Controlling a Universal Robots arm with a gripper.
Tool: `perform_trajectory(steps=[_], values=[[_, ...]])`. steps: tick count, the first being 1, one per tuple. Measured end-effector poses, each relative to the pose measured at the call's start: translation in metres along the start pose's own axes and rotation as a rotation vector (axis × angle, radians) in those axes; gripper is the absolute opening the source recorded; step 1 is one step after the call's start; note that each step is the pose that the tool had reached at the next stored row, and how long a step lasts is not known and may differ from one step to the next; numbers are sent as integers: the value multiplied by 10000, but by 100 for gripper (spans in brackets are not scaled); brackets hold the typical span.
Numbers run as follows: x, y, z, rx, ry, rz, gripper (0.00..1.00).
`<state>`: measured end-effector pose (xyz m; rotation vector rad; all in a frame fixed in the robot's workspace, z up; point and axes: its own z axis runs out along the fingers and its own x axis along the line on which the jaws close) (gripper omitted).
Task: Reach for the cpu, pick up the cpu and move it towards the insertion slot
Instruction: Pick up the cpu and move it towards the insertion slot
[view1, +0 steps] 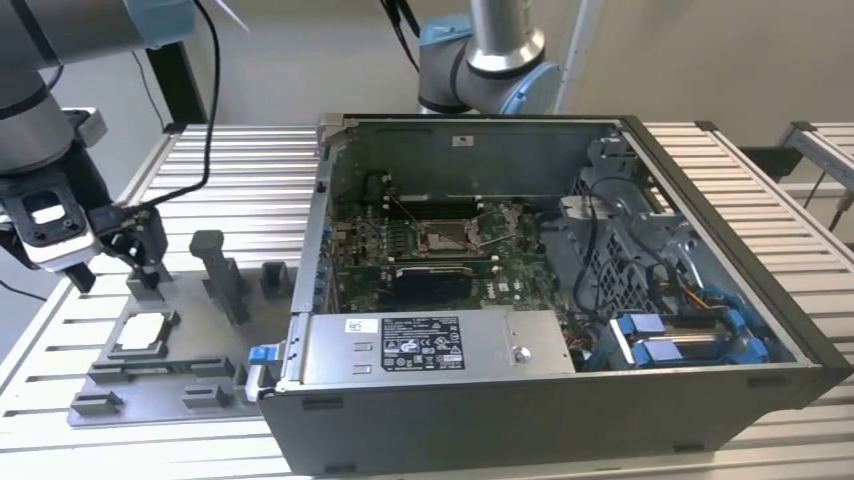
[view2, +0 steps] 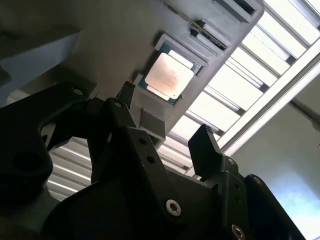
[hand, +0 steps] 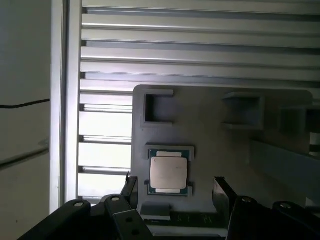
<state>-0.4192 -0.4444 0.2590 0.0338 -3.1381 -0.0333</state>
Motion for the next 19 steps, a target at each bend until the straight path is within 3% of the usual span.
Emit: perform_trajectory(steps=[19], values=[[0,-37,318,24,1,-1,100]])
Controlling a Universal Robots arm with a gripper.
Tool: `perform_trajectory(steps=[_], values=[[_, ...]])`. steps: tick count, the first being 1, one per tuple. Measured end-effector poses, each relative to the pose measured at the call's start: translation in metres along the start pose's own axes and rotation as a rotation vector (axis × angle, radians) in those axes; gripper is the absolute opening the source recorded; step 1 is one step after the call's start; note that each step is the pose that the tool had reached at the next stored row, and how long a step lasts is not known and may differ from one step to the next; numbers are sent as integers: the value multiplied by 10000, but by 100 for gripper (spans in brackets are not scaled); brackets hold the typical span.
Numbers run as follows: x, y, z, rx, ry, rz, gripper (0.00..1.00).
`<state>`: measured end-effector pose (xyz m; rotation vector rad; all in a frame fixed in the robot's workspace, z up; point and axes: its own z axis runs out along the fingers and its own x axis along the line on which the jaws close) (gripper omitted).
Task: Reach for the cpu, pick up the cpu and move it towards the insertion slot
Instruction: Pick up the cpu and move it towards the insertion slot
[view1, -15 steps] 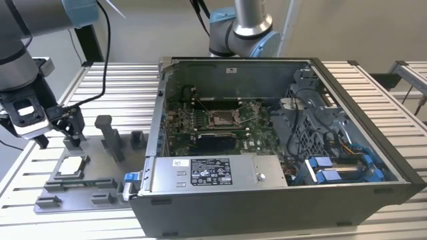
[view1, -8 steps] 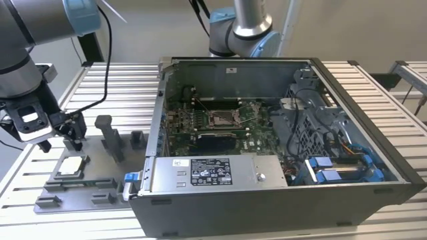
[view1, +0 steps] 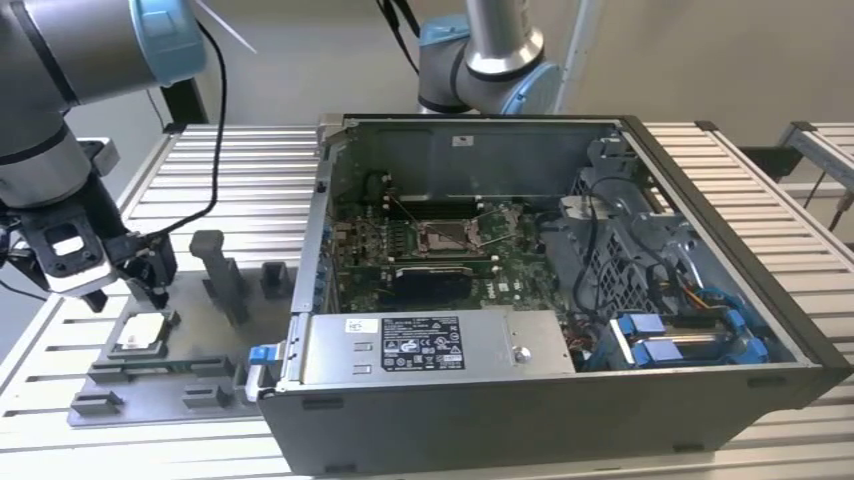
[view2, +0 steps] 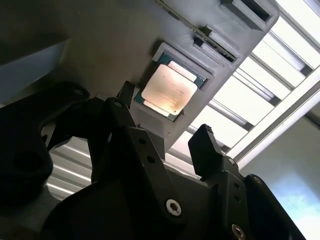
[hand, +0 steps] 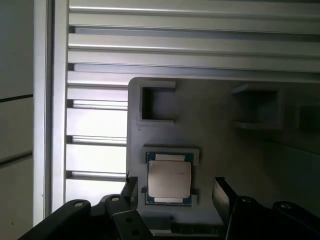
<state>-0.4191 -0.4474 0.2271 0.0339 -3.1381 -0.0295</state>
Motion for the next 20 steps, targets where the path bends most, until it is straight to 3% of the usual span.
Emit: perform_trajectory(steps=[8,20], values=[[20,-15,119,8,0,-29,100],[33,-59,237,9,-24,-96,100]])
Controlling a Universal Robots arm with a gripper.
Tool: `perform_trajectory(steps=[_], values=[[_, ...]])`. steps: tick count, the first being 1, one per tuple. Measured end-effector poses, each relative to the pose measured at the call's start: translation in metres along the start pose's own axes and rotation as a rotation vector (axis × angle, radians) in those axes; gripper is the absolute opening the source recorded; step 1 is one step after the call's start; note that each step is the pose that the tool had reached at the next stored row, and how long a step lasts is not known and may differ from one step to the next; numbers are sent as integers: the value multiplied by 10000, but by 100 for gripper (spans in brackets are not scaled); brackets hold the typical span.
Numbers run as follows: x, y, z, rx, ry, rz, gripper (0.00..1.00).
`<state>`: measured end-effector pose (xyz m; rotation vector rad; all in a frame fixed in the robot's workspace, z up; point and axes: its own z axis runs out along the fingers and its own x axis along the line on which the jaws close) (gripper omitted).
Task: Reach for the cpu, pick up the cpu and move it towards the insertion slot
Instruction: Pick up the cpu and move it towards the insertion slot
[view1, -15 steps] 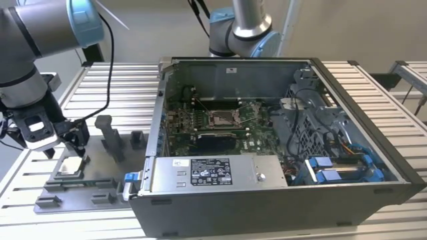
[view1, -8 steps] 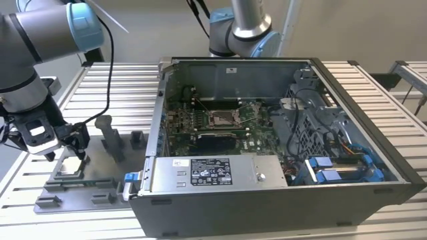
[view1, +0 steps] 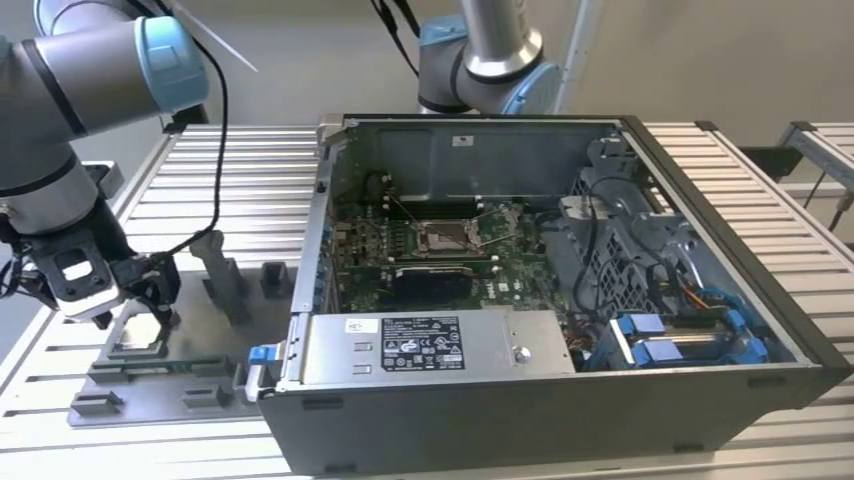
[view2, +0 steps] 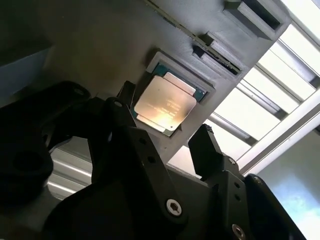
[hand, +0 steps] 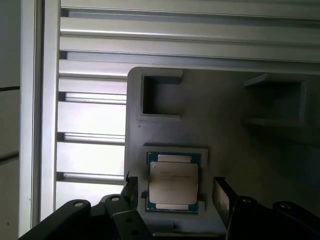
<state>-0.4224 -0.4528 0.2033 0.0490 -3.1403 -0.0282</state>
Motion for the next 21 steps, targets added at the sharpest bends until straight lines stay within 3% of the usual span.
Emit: perform_trajectory(steps=[13,21], values=[[13,-8,143,31,1,-4,100],[16,-9,176,84,4,-5,100]])
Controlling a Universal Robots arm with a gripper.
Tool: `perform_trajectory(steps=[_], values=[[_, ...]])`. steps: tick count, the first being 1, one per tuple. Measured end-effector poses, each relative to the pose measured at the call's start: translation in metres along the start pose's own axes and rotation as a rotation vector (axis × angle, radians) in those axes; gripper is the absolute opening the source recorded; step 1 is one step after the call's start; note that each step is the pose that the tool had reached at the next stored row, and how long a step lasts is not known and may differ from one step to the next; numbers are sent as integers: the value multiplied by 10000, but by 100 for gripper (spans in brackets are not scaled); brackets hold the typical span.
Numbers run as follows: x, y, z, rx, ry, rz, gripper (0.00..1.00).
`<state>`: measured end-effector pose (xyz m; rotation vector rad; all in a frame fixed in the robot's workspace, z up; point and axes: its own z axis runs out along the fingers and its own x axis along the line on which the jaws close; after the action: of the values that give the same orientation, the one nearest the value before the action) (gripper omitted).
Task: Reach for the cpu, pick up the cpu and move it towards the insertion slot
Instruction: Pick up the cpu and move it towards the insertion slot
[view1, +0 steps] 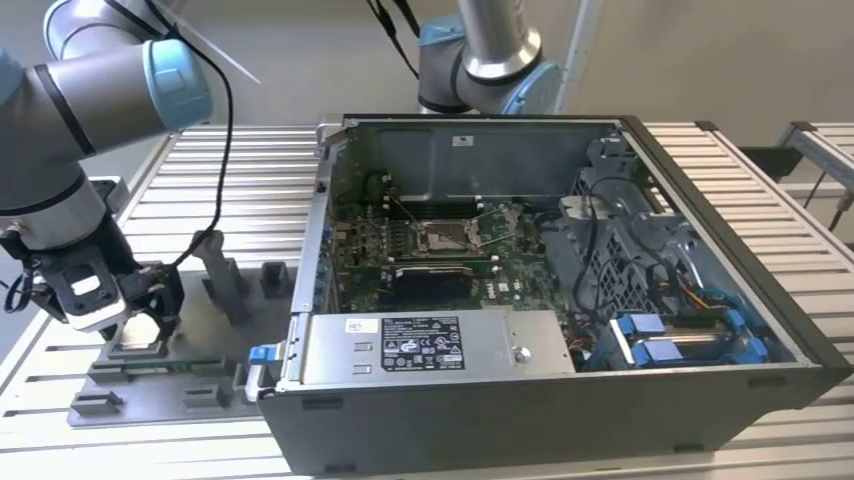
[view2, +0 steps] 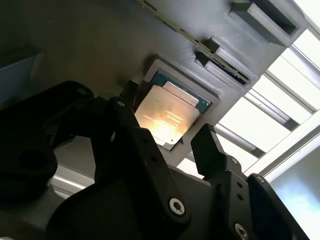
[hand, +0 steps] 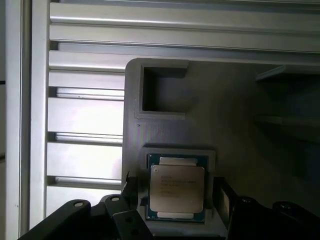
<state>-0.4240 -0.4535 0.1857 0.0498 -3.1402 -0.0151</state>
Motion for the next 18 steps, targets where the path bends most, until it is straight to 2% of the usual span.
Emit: perform_trajectory(steps=[12,13,18], values=[[0,0,2,-2,-1,0,100],[0,0,2,-3,-2,1,0],[0,0,2,-3,1,0,0]])
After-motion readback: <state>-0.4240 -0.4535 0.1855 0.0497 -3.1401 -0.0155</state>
